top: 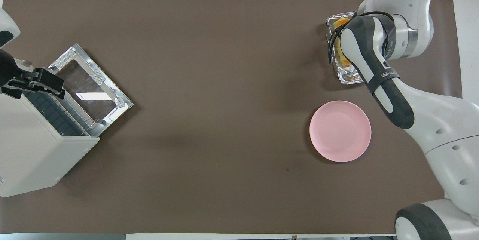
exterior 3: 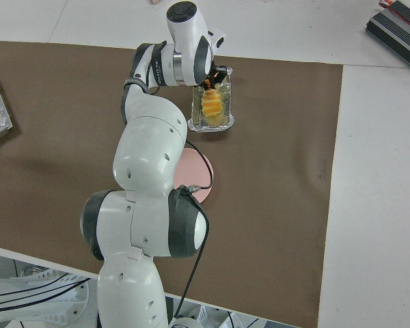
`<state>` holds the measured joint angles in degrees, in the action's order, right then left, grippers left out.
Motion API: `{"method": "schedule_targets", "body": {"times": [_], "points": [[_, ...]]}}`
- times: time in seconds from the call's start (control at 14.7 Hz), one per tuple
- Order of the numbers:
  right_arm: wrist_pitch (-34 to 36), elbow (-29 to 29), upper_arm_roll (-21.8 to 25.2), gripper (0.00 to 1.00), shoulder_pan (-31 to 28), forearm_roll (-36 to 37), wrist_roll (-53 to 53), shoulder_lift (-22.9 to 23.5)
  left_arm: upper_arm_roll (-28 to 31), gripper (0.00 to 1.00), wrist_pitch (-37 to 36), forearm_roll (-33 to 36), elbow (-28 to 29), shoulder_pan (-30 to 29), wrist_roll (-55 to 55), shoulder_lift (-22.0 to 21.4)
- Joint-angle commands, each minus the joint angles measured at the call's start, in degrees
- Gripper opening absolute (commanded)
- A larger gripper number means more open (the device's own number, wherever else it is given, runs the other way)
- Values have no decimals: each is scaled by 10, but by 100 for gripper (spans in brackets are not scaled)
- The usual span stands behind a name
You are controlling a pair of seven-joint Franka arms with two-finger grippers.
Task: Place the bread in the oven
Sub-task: 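Lower the bread into the foil dish and open the right gripper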
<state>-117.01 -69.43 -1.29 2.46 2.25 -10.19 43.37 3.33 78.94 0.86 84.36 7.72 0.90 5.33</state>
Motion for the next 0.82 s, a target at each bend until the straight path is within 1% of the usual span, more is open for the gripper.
{"method": "schedule_targets", "body": {"times": [0.0,0.14,0.27,0.41,0.54,0.61,0.75], "points": [[42,-6,-6,100,-7,-1,-4,-20,-3,100,3,12,17,-3,0,-15],[75,6,-4,100,-12,0,-6,-31,-3,100,3,12,17,-3,0,-15],[115,30,-10,100,-41,0,-11,-34,-3,100,3,12,17,-3,0,-15],[124,34,-10,100,-54,1,-34,-35,-3,100,3,12,17,-3,0,-15],[101,30,-9,100,-63,6,-63,-36,-3,100,3,12,17,-3,0,-15],[79,19,-8,100,-64,6,-65,-35,-3,100,3,12,17,-3,0,-15],[30,-31,-7,100,-62,6,-64,-49,-3,100,3,12,17,-3,0,-15]]}}
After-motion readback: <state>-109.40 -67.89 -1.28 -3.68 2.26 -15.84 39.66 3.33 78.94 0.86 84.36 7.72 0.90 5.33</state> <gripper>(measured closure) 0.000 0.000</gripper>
